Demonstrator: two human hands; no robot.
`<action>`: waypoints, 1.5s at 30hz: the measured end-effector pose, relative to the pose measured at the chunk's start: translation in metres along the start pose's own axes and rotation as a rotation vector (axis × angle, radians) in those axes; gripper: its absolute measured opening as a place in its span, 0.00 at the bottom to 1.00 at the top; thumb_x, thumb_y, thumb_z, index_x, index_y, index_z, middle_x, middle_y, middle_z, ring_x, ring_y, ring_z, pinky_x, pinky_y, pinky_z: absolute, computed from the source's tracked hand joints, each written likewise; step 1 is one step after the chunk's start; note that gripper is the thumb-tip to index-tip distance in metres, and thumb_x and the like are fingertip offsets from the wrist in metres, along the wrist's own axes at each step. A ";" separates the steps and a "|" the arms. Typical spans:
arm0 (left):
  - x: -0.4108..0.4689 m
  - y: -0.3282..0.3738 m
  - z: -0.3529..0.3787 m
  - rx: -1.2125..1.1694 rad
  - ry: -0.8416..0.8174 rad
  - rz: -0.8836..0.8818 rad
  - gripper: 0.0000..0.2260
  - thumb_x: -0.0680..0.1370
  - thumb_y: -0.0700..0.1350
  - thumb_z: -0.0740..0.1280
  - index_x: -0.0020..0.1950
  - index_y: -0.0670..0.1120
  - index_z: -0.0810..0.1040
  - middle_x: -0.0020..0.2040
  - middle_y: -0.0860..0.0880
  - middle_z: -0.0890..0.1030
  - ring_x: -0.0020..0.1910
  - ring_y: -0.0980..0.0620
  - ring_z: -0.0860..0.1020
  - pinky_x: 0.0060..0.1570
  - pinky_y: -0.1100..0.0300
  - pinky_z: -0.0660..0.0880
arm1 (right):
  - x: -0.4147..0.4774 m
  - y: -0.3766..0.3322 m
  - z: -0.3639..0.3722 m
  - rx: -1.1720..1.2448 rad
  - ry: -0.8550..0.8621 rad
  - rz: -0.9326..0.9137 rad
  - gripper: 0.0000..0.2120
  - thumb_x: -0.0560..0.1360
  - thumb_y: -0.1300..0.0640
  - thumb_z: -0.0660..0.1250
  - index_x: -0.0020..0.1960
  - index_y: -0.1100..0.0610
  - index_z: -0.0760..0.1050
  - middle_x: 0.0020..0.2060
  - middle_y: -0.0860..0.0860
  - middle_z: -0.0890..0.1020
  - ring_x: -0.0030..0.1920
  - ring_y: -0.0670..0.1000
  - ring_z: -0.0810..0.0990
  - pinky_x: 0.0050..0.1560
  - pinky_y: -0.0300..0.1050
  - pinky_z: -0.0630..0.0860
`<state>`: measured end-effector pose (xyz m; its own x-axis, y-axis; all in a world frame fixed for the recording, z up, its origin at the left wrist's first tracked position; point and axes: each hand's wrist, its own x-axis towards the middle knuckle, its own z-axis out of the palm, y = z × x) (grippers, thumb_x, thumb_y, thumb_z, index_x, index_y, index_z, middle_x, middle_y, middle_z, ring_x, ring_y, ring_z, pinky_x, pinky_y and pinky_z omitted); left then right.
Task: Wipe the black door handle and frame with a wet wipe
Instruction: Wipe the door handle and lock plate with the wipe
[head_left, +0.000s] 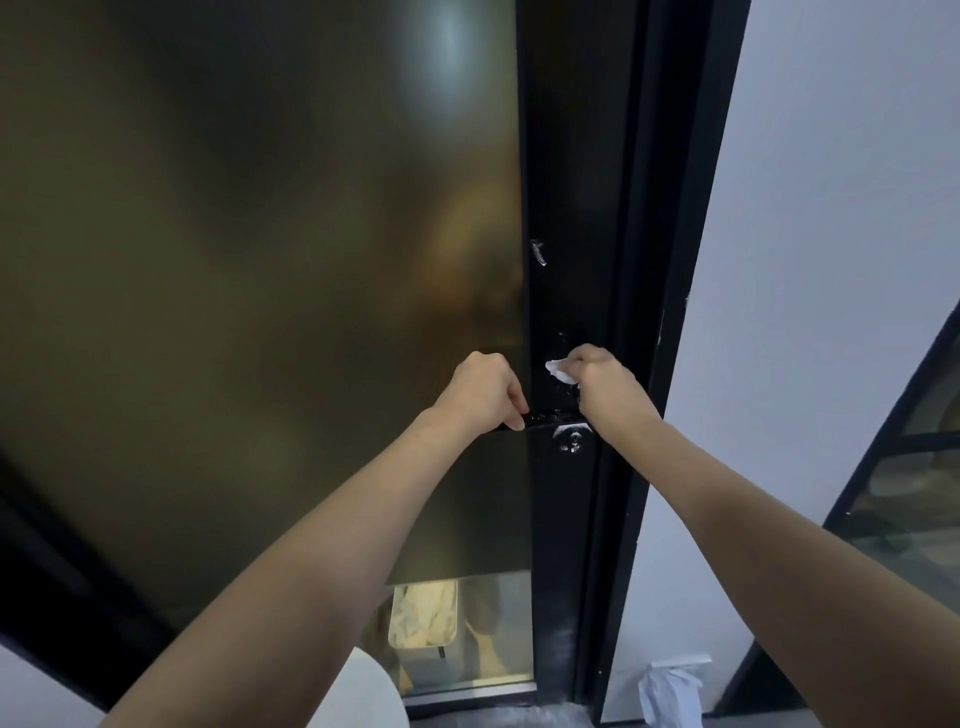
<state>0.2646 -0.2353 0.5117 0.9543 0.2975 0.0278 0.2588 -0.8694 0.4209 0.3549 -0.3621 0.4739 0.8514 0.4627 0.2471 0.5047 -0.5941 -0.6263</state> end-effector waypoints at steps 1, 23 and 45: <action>0.000 0.000 0.000 0.004 -0.001 0.000 0.09 0.67 0.39 0.76 0.47 0.44 0.85 0.47 0.46 0.83 0.45 0.49 0.80 0.44 0.60 0.77 | 0.000 0.004 0.002 -0.045 -0.004 -0.053 0.20 0.75 0.70 0.59 0.65 0.59 0.72 0.63 0.54 0.73 0.57 0.55 0.75 0.53 0.43 0.75; -0.004 0.000 0.002 -0.017 0.023 -0.006 0.10 0.68 0.39 0.76 0.47 0.44 0.85 0.45 0.46 0.84 0.39 0.53 0.77 0.40 0.63 0.74 | 0.002 0.000 -0.006 -0.440 -0.082 -0.317 0.24 0.73 0.75 0.58 0.66 0.60 0.71 0.62 0.56 0.71 0.62 0.55 0.72 0.56 0.47 0.76; -0.006 -0.003 0.004 -0.063 0.055 -0.009 0.11 0.67 0.39 0.76 0.48 0.43 0.85 0.47 0.46 0.84 0.49 0.51 0.79 0.46 0.65 0.71 | -0.016 0.020 0.013 0.242 0.196 0.112 0.19 0.74 0.73 0.59 0.60 0.60 0.77 0.59 0.56 0.79 0.55 0.52 0.78 0.44 0.31 0.73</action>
<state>0.2582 -0.2360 0.5069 0.9418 0.3282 0.0728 0.2561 -0.8407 0.4772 0.3495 -0.3724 0.4482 0.9227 0.2544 0.2896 0.3780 -0.4495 -0.8094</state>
